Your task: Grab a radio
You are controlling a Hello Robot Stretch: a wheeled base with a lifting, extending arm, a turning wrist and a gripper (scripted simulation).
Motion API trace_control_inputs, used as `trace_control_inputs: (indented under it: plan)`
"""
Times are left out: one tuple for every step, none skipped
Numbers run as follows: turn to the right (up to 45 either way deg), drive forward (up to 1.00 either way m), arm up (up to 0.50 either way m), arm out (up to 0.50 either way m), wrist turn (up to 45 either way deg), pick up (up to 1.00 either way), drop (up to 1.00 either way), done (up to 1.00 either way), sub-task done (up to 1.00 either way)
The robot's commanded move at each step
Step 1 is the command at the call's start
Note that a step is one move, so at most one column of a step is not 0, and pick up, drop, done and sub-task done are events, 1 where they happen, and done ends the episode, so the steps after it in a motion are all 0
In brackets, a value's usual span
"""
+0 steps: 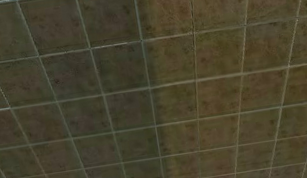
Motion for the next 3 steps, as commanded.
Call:
trace_control_inputs:
  plan:
    - [0.0, 0.00, 0.50, 0.00, 0.0, 0.00, 0.00, 0.00, 0.00]
    - [0.0, 0.00, 0.30, 0.00, 0.0, 0.00, 0.00, 0.00, 0.00]
    - [0.0, 0.00, 0.00, 0.28, 0.0, 0.00, 0.00, 0.00, 0.00]
